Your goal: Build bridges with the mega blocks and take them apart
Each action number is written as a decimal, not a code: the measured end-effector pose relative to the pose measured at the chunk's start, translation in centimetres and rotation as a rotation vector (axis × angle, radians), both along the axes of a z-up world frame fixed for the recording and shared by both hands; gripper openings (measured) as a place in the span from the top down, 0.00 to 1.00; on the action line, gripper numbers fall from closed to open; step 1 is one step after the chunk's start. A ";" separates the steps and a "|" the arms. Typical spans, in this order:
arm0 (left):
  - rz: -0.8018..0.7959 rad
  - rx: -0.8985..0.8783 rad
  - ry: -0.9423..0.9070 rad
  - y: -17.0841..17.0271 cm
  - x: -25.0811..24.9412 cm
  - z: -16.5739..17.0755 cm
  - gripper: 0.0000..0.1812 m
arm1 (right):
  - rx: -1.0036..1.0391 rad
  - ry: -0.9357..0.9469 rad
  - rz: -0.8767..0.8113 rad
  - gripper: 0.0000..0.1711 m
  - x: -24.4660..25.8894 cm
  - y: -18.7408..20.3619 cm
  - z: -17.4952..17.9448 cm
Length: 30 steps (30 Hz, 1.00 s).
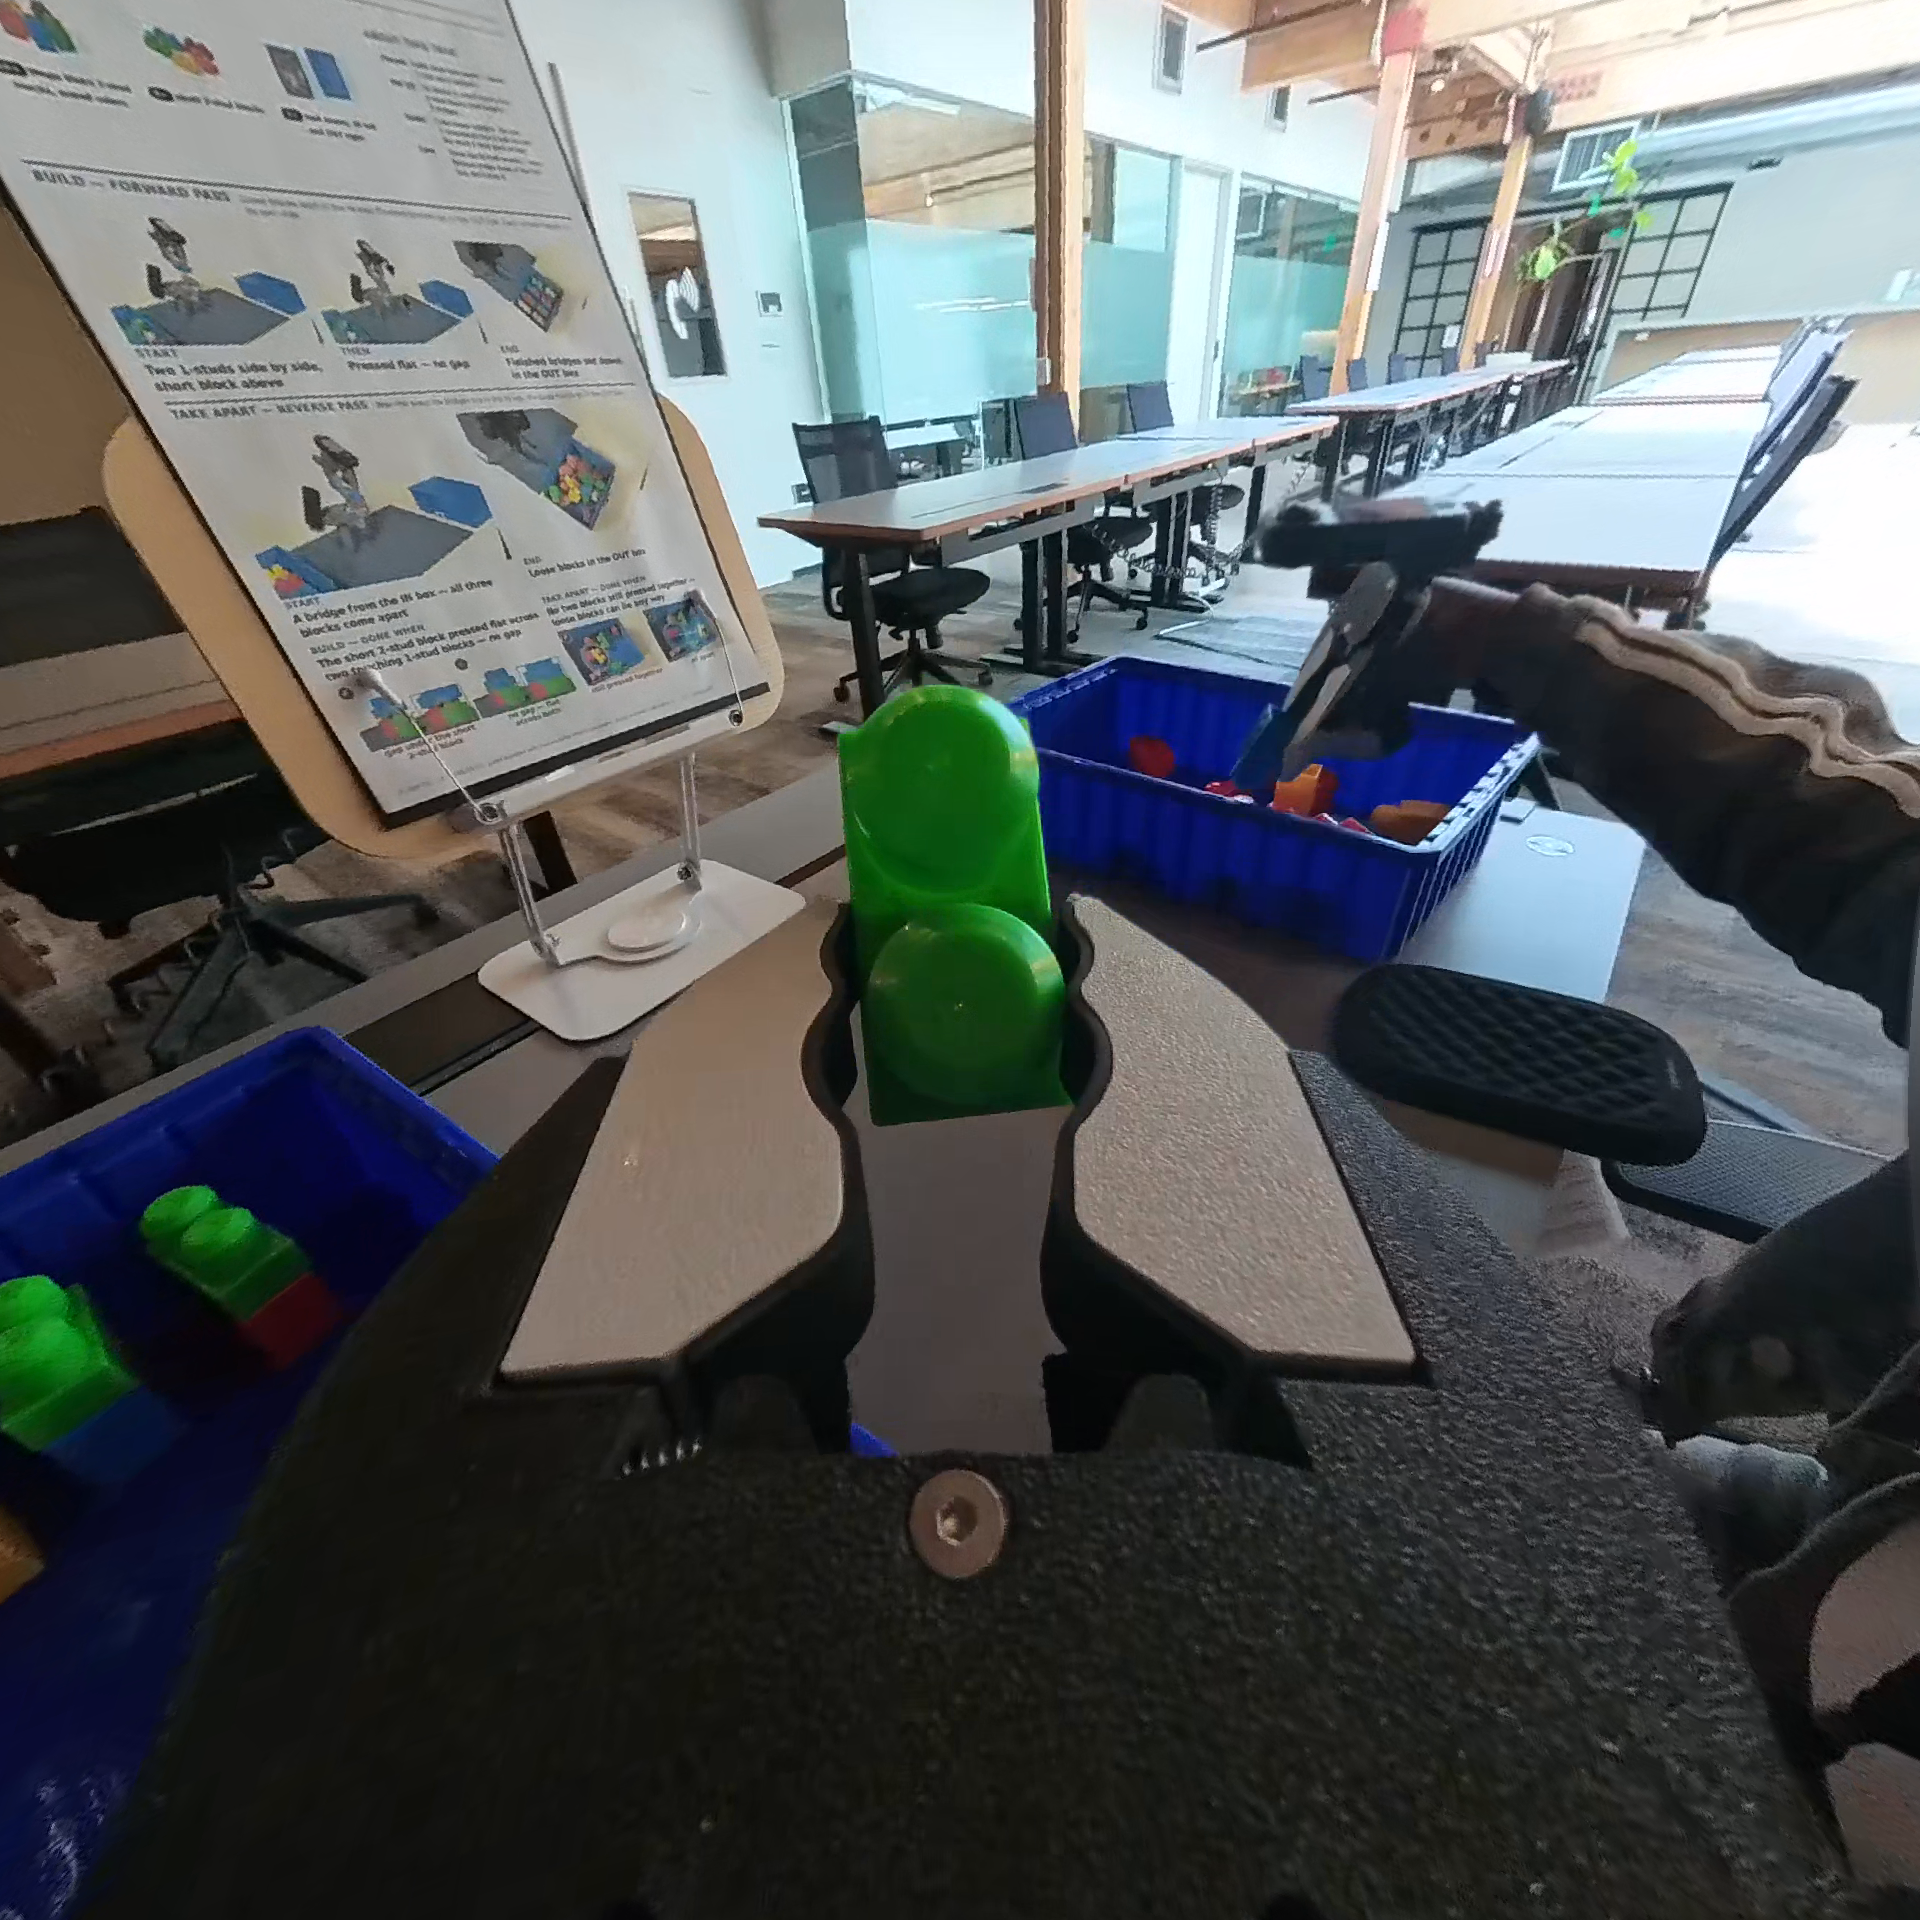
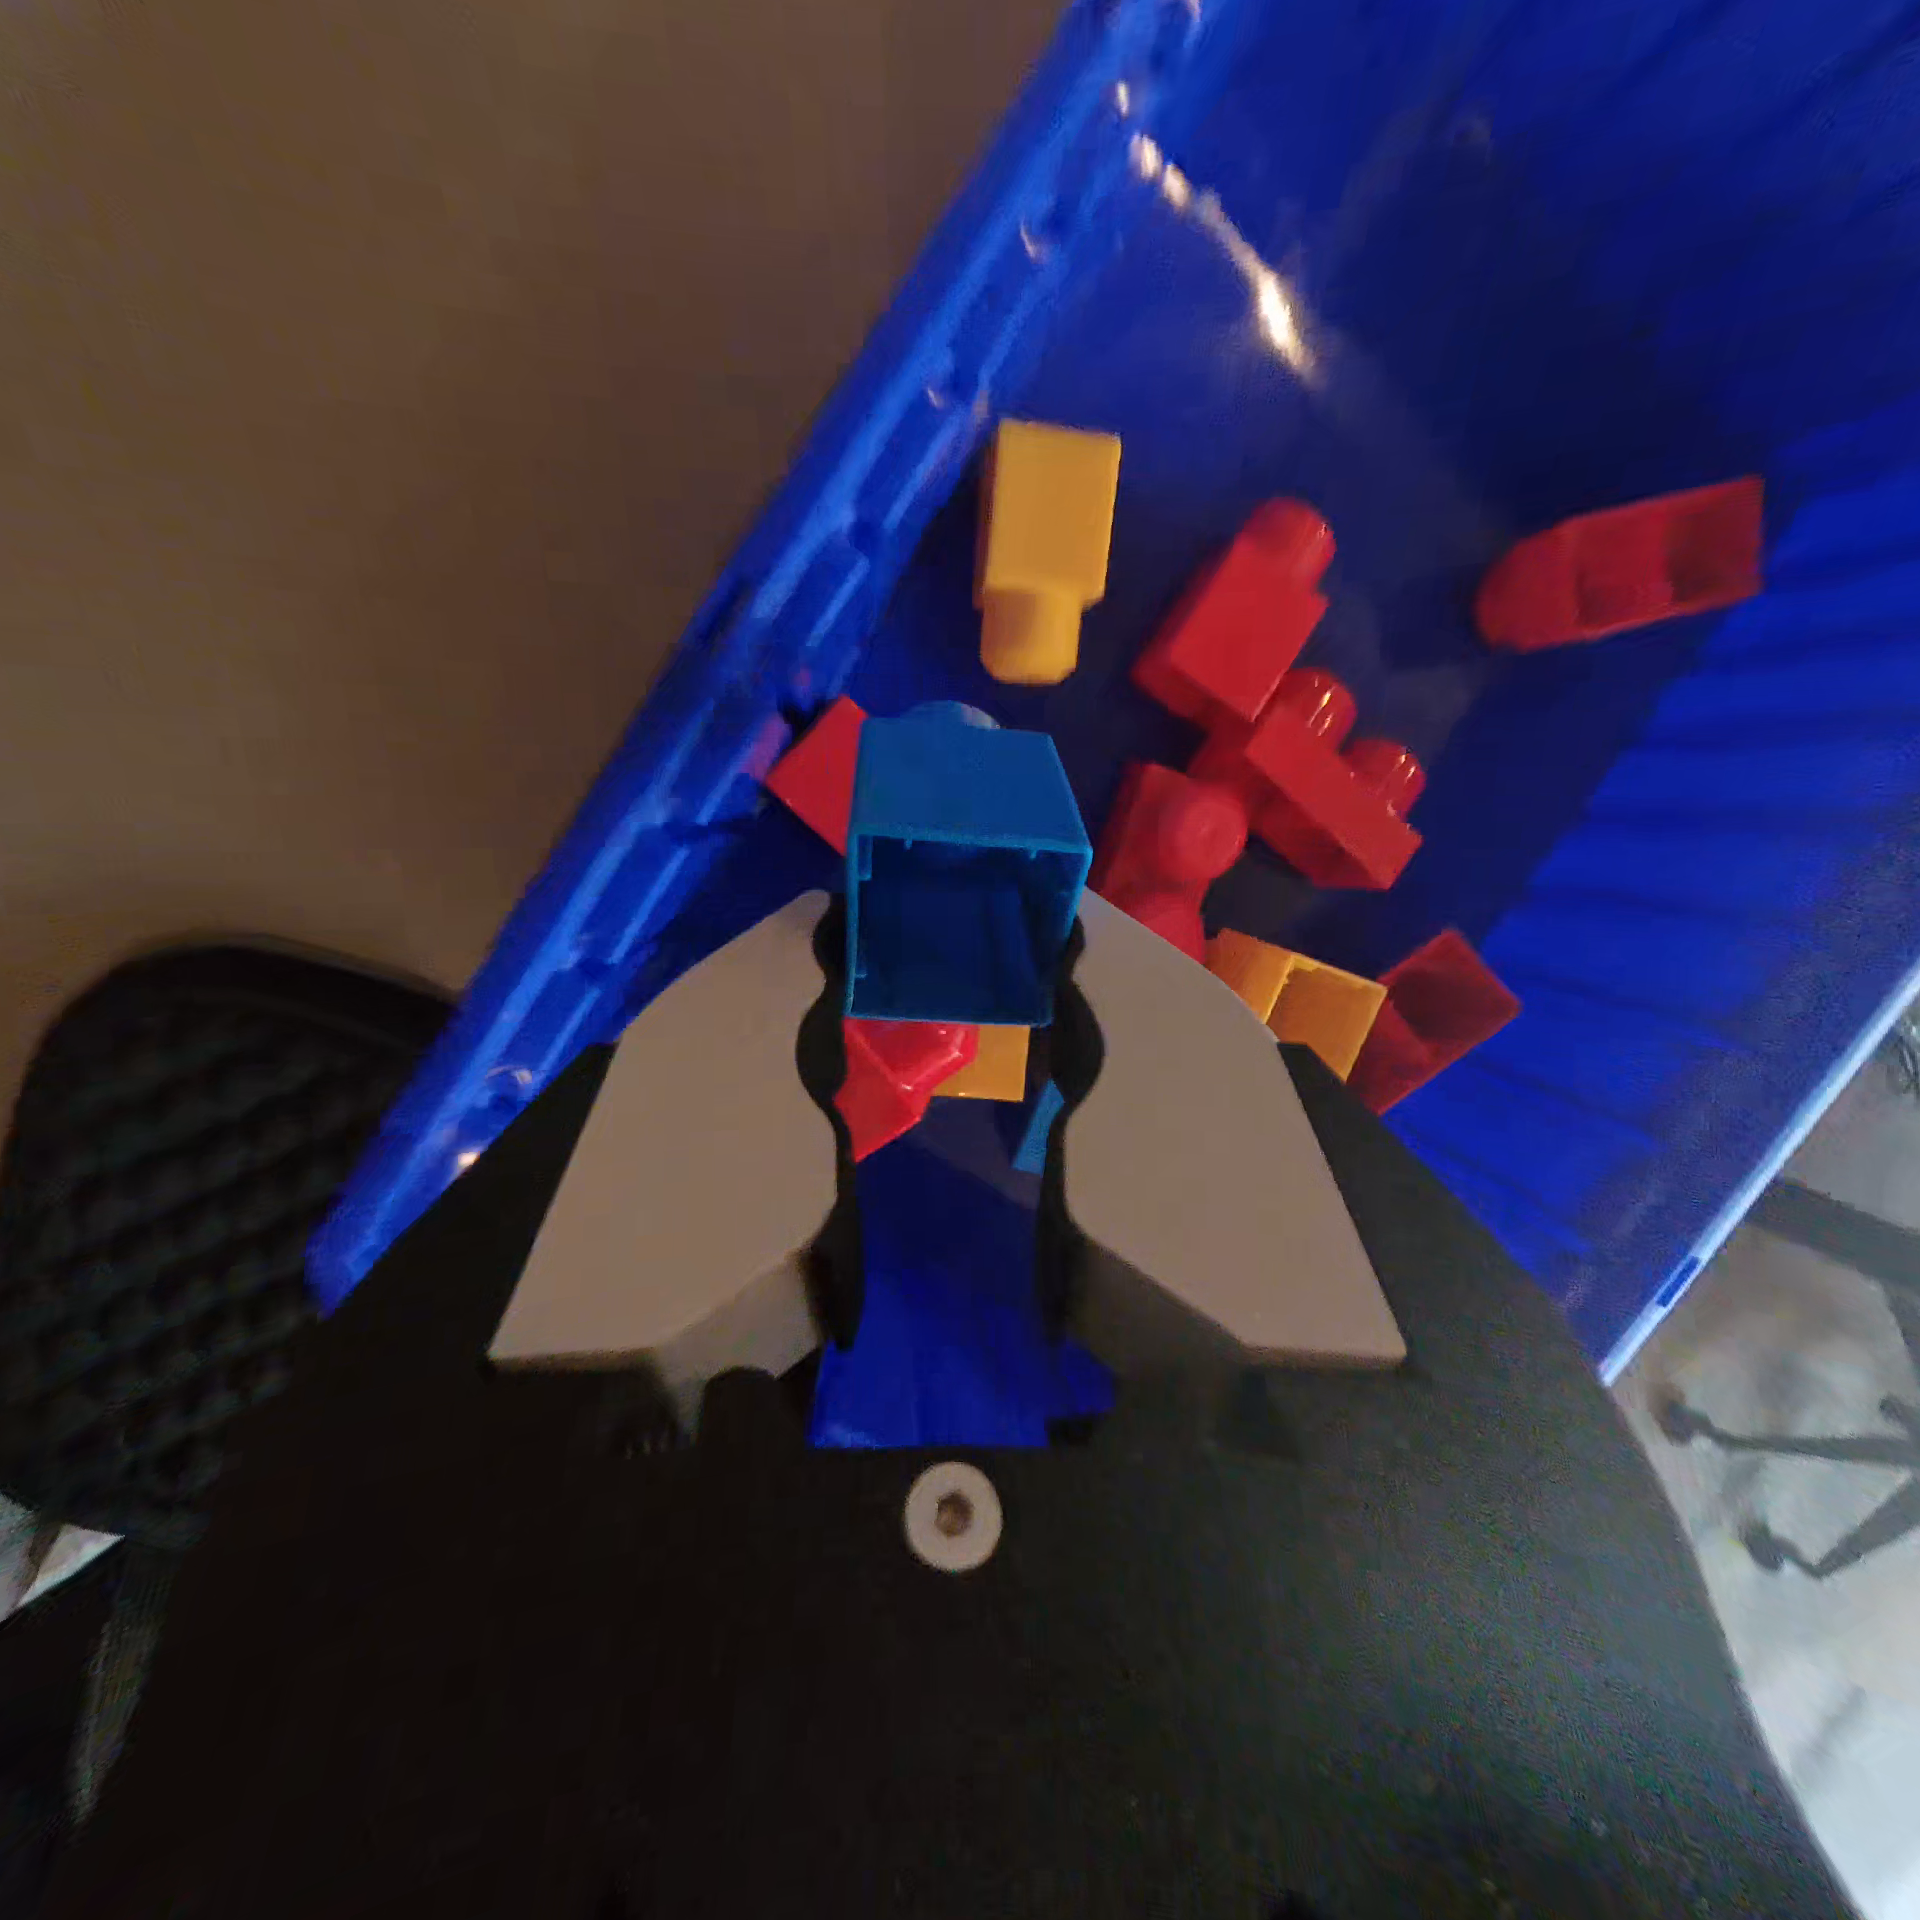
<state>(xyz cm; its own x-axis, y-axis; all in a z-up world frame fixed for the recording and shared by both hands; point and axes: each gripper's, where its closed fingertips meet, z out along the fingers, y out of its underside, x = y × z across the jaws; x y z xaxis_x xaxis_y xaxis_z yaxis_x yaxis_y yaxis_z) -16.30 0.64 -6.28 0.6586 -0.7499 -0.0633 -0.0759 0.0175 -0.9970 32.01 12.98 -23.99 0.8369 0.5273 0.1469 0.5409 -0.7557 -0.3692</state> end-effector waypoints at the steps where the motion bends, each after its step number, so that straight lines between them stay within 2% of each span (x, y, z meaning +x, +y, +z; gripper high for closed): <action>1: -0.001 -0.002 0.004 0.0 0.2 -0.1 0.80 | -0.029 -0.023 -0.013 0.79 0.6 0.1 -1.0; 6: 0.004 -0.011 0.031 0.1 0.5 -0.2 0.80 | -0.111 -0.040 -0.059 0.78 2.0 0.7 -4.2; 10: -0.001 -0.016 0.049 0.3 0.9 -0.3 0.80 | -0.130 -0.048 -0.108 0.77 2.9 1.1 -5.1; 14: -0.020 -0.024 0.037 0.6 1.4 -0.3 0.80 | -0.065 -0.022 -0.145 0.55 3.0 1.8 -4.1; 16: -0.046 -0.022 0.008 0.7 1.9 0.0 0.80 | 0.027 0.044 -0.132 0.51 1.5 2.2 -2.3; 19: -0.100 -0.032 -0.047 0.8 2.9 0.3 0.80 | 0.216 0.275 -0.018 0.48 -4.3 2.3 2.2; 22: -0.159 -0.032 -0.105 0.8 4.0 0.9 0.80 | 0.353 0.444 0.149 0.45 -10.8 0.7 6.5; 26: -0.248 -0.024 -0.197 0.2 5.5 1.9 0.80 | 0.443 0.739 0.466 0.48 -21.1 -4.2 11.8; 30: -0.339 -0.035 -0.290 -0.6 7.1 2.5 0.80 | 0.405 0.989 0.760 0.52 -29.7 -10.1 14.9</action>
